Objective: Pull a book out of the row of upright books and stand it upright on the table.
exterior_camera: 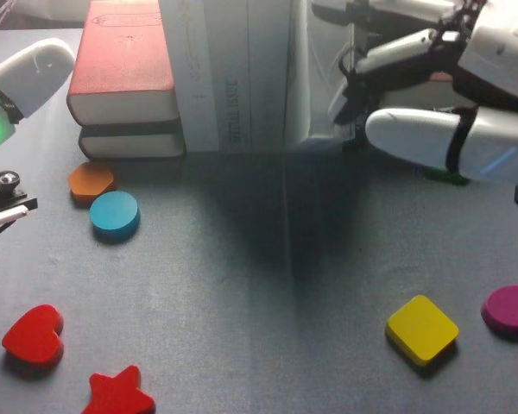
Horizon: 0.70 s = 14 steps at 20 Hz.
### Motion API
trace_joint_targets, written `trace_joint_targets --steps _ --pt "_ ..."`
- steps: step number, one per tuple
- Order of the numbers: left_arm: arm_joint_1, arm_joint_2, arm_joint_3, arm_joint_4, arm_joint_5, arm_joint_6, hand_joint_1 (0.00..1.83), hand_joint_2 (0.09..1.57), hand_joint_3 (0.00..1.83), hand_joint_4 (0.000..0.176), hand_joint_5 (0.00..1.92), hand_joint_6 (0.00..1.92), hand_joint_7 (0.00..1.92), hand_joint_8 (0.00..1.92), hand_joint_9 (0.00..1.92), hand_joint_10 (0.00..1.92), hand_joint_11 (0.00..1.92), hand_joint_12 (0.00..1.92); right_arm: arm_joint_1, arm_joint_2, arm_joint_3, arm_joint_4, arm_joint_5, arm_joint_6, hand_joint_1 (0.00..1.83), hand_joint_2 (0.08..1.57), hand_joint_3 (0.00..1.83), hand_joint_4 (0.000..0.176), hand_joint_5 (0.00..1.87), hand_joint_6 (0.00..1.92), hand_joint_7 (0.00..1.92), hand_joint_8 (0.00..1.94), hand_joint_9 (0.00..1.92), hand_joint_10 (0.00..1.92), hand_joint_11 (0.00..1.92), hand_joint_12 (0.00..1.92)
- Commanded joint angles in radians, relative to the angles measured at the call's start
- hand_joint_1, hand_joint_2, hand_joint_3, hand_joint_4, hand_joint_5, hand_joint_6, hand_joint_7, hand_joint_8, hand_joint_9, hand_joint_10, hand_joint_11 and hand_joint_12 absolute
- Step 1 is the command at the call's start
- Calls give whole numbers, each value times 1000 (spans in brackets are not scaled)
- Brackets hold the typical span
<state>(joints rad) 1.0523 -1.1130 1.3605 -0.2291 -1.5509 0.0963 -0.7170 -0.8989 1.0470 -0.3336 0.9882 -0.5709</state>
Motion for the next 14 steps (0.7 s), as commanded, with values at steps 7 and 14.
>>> trace_joint_targets --steps 7,14 --pt "-5 -6 2 -20 -116 -9 278 1368 0 22 179 0 0 0 0 0 0 140 26 23 16 12 129 40 503 1321 0 128 4 14 1 0 0 0 0 0" --pt "6 -8 5 -31 -118 -9 286 1358 0 37 189 1 0 0 0 0 0 174 241 54 21 -263 -87 126 682 1173 0 176 0 0 0 0 0 0 0 0"
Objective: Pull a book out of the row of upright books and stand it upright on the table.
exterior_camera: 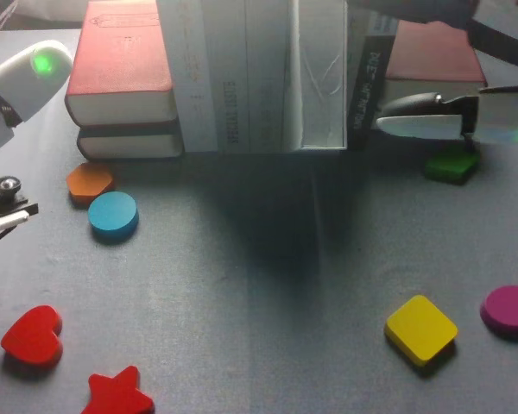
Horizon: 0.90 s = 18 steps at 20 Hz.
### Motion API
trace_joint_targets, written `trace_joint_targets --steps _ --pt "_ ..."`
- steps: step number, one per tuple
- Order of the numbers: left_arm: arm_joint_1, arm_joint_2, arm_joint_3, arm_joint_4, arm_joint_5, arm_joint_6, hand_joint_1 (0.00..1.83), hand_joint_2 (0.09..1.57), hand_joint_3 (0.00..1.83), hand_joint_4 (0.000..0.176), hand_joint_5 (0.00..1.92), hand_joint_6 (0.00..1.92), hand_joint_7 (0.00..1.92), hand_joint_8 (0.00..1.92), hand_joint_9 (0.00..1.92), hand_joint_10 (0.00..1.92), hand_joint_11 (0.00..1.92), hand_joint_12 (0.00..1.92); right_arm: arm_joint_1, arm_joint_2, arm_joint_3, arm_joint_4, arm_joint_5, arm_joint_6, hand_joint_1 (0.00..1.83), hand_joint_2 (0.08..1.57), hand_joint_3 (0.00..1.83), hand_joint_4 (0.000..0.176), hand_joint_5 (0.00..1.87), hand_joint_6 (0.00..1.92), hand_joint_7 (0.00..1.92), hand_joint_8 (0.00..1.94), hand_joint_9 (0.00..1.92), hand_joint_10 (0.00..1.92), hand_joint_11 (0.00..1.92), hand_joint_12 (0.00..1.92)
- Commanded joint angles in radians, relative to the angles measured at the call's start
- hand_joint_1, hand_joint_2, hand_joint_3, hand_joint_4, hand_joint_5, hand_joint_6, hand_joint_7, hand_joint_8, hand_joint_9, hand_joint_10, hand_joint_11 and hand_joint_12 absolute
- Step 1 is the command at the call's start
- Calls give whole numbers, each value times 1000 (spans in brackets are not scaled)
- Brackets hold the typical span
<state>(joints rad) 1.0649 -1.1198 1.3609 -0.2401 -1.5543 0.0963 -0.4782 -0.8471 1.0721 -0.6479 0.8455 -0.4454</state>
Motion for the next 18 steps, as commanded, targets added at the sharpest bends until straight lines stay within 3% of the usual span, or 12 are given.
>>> trace_joint_targets --steps 1,2,4,7,10,12,18 --pt "-3 -1 4 -23 -115 -9 293 1357 0 33 191 1 0 0 0 0 0 176 50 2 -4 -20 7 29 686 1177 0 176 0 0 0 0 0 0 0 0" --pt "-1 -2 4 -25 -115 -9 303 1355 0 38 189 0 0 0 0 0 0 137 99 1 -8 -113 -54 67 700 1168 0 176 0 0 0 0 0 0 0 0" --pt "4 -2 4 -28 -116 -9 309 1359 2 31 194 2 0 0 0 0 0 128 209 -1 -23 -319 -150 154 721 1176 0 176 0 0 0 0 0 0 0 0" --pt "11 -3 4 -35 -119 -9 358 1351 0 31 212 2 17 2 0 0 0 226 312 -1 -55 -641 -258 305 721 1173 0 176 0 0 0 0 0 0 0 0" --pt "11 -5 5 -35 -117 -9 384 1358 2 24 217 2 27 3 0 0 0 243 425 -17 -85 -1072 -304 552 721 1171 0 176 0 0 0 0 0 0 0 0" --pt "11 -6 6 -35 -115 -9 400 1359 1 20 220 2 23 0 0 0 0 244 479 -35 -98 -1281 -305 668 670 1161 0 176 0 0 0 0 0 0 0 0" --pt "13 -10 7 -37 -114 -10 353 1354 0 19 204 1 25 1 0 0 0 245 481 -108 -116 -1582 -340 779 719 1170 0 176 0 0 0 0 0 0 0 0"
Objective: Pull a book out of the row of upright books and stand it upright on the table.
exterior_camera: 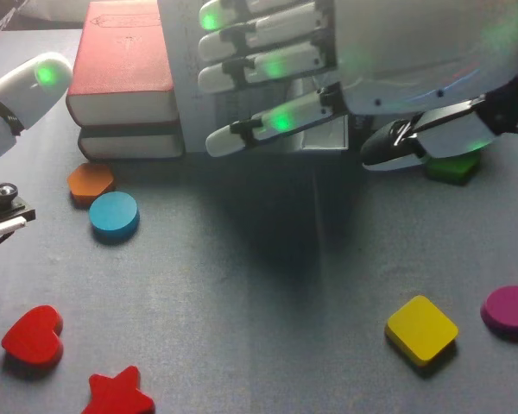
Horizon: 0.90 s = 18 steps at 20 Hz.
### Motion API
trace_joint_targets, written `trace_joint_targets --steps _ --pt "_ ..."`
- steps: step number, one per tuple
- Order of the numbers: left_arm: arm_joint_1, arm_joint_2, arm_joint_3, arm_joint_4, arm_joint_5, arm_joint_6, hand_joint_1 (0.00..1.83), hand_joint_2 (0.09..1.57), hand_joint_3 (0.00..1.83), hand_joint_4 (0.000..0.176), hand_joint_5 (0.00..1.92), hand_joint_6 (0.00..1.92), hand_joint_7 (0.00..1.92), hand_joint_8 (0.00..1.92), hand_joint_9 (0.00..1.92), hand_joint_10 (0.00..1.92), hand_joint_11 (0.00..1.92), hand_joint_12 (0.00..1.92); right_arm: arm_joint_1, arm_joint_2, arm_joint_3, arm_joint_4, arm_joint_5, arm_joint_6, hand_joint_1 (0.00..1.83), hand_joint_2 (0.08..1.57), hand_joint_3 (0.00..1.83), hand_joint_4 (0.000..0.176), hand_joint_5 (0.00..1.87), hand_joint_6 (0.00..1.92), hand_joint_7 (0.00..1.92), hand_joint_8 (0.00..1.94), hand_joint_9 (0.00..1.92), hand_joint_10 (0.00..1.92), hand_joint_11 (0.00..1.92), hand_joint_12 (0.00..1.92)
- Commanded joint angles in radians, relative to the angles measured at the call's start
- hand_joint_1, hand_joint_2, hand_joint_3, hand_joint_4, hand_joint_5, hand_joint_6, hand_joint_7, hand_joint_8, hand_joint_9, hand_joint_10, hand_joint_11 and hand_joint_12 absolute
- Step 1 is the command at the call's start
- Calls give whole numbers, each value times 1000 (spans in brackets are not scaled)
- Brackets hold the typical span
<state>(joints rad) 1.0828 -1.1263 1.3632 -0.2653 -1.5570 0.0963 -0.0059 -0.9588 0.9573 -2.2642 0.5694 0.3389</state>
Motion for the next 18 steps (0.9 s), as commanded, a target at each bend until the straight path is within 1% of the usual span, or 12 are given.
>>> trace_joint_targets --steps 1,2,3,4,6,7,8,9,12,14,15,18 --pt "-5 -4 5 -11 -111 -10 322 1348 0 30 200 0 25 0 0 0 0 258 -4 -19 8 -1 -65 15 708 1159 0 176 0 0 0 0 0 0 0 0" --pt "-5 -5 5 -12 -111 -10 329 1350 0 31 189 0 13 1 0 0 0 231 -16 -43 19 -46 -67 38 670 1160 0 176 0 0 0 0 0 0 0 0" --pt "-5 -5 6 -13 -111 -10 337 1357 2 37 181 0 5 0 0 0 0 224 -22 -56 25 -70 -67 50 721 1169 1 176 0 0 0 0 0 0 0 0" --pt "-5 -5 6 -13 -111 -10 337 1358 2 34 181 1 4 0 0 0 0 222 -30 -74 29 -101 -71 60 668 1172 3 176 0 0 0 0 0 0 0 0" --pt "-4 -5 6 -14 -111 -11 311 1352 0 50 169 3 0 0 0 0 0 177 -37 -89 30 -135 -72 69 719 1170 1 176 0 0 0 0 0 0 0 0" --pt "-3 -5 6 -15 -111 -11 311 1352 0 50 169 3 0 0 0 0 0 177 -38 -88 26 -135 -72 69 719 1170 1 176 0 0 0 0 0 0 0 0" --pt "0 -5 5 -17 -113 -11 353 1354 0 34 176 4 0 0 0 0 0 142 -38 -81 14 -129 -63 68 659 1164 0 176 0 0 0 0 0 0 0 0" --pt "2 -5 5 -19 -115 -11 359 1359 2 35 176 3 0 0 0 0 0 140 -36 -72 1 -129 -54 65 719 1170 0 176 0 0 0 0 0 0 0 0" --pt "9 -7 5 -27 -119 -11 360 1359 0 40 201 3 14 1 0 0 0 213 -28 -48 -22 -70 -28 14 721 1169 1 176 0 0 0 0 0 0 0 0" --pt "12 -8 5 -33 -123 -11 382 1355 0 40 207 2 20 2 0 0 0 201 -28 -50 -18 -71 -28 13 659 1164 0 176 0 0 0 0 0 0 0 0" --pt "12 -9 5 -33 -124 -11 387 1361 2 32 209 2 22 2 0 0 0 197 -29 -51 -16 -72 -28 13 719 1170 1 176 0 0 0 0 0 0 0 0" --pt "12 -9 4 -33 -124 -12 380 1363 1 40 204 0 20 0 0 0 0 159 -32 -52 -13 -80 -33 13 721 1169 1 176 0 0 0 0 0 0 0 0"
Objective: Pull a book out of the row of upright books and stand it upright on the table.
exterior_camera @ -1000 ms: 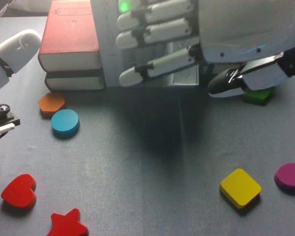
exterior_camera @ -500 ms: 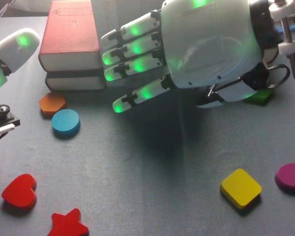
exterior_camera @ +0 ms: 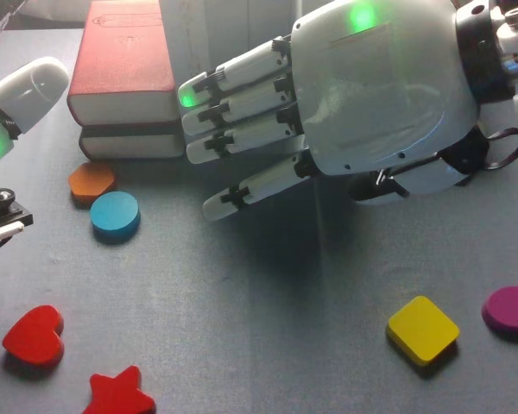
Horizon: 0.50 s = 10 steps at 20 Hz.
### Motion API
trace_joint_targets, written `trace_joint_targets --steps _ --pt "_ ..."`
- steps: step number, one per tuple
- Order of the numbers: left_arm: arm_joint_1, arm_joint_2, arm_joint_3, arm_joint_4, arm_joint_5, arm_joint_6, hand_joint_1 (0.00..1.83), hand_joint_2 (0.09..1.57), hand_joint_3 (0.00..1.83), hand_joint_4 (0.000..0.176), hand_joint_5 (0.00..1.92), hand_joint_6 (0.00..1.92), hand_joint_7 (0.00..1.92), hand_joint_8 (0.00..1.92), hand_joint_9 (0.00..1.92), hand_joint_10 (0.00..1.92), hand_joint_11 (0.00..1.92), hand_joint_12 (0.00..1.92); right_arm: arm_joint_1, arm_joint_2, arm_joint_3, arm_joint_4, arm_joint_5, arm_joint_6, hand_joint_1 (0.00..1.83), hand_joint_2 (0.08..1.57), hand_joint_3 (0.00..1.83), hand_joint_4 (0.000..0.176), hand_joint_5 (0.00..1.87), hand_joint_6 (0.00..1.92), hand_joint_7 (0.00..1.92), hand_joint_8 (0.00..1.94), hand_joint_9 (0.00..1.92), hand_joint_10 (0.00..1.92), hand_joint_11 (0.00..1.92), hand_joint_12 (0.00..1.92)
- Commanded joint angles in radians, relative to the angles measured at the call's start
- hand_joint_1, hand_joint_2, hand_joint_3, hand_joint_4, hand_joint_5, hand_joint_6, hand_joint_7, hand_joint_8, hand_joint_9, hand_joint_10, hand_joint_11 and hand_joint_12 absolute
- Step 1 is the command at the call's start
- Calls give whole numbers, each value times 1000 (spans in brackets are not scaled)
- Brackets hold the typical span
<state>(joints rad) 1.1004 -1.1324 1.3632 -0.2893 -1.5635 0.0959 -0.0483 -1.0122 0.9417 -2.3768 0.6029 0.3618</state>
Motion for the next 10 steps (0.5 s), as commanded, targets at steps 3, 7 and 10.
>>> trace_joint_targets --steps 3,7,10 --pt "-6 -3 5 -10 -117 -12 389 1361 0 31 209 1 21 0 0 0 0 145 2 -1 9 23 -89 -9 721 1169 1 176 0 0 0 0 0 0 0 0" --pt "-6 -22 27 -11 -105 -26 312 1342 0 57 198 0 0 0 0 0 0 30 -14 -22 44 5 -123 20 667 1172 2 176 0 0 0 0 0 0 0 0" --pt "-6 -47 51 -16 -91 -41 241 1312 0 89 196 0 0 0 0 0 22 13 -37 -39 68 1 -149 24 708 1159 0 176 0 0 0 0 0 0 0 0"
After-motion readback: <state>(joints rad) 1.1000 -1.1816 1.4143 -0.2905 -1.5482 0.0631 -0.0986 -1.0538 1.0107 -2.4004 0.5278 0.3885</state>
